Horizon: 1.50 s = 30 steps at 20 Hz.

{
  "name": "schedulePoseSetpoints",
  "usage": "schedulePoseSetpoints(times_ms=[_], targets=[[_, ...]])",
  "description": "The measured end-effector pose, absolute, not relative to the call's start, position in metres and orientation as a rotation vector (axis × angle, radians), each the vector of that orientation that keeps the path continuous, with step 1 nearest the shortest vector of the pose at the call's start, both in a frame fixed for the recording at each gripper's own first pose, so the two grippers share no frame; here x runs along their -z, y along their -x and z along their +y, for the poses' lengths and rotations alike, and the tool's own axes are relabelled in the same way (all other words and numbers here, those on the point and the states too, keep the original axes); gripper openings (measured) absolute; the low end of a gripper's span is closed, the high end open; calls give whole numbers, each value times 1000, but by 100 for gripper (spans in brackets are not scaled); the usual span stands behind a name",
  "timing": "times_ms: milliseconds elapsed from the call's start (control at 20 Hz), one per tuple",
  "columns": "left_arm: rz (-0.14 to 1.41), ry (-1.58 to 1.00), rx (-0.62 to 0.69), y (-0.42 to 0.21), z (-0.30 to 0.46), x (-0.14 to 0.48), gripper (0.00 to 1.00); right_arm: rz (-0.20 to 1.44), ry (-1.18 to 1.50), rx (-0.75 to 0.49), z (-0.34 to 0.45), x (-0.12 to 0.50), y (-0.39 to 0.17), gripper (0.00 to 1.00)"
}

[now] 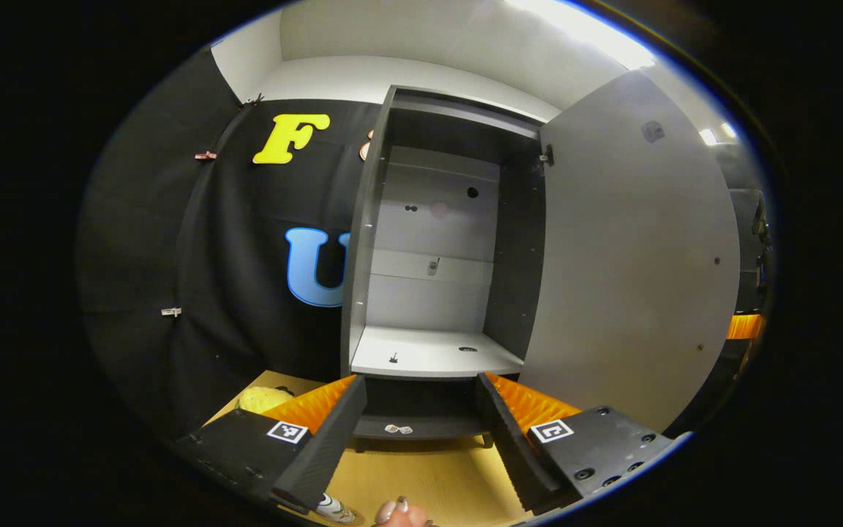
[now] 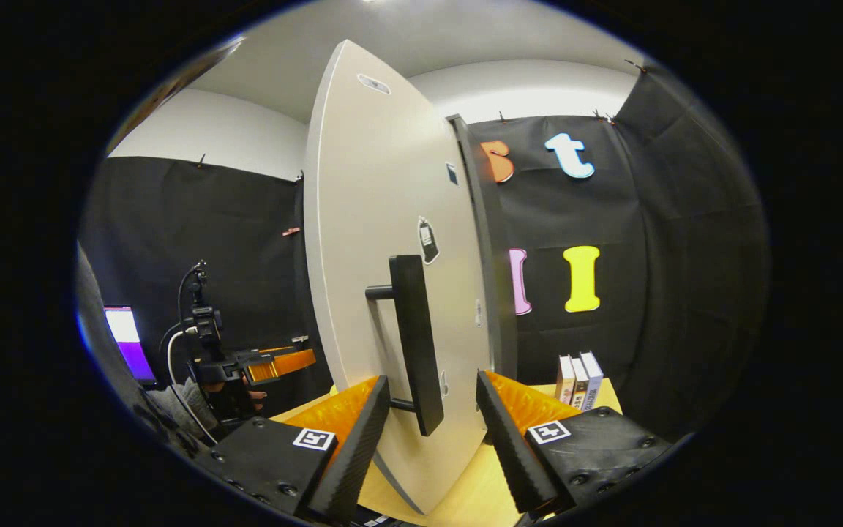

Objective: Open the cabinet door with the right hand, grasp the bottle in the cabinet with the left hand and place it on the coaster, then close the cabinet door with the right hand.

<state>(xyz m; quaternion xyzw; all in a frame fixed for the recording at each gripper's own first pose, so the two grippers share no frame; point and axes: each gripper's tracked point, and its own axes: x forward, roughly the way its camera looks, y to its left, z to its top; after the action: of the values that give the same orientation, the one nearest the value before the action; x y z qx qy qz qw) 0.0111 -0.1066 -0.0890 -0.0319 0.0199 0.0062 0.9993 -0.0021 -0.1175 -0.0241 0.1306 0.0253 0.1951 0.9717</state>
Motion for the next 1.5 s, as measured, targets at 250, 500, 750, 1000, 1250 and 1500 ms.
schedulePoseSetpoints(times_ms=[250, 500, 750, 1000, 1250, 1500], targets=[[45, 80, -39, 4, -70, 91, 95, 59, -256, -466, -42, 22, -12, 81], [29, 35, -40, 8, -15, 82, 95, 33, -276, -451, 21, 11, -39, 81], [34, 69, 6, 3, 33, 77, 95, 12, -357, -406, 56, 4, -69, 81], [50, 35, 39, -3, 63, 81, 95, 3, -314, -385, 77, -3, -69, 82], [52, 33, 98, -11, 58, 77, 95, 5, -268, -317, 62, 0, -69, 82], [64, 45, 161, -17, 32, 74, 94, 10, -200, -173, 20, 12, -82, 82]])
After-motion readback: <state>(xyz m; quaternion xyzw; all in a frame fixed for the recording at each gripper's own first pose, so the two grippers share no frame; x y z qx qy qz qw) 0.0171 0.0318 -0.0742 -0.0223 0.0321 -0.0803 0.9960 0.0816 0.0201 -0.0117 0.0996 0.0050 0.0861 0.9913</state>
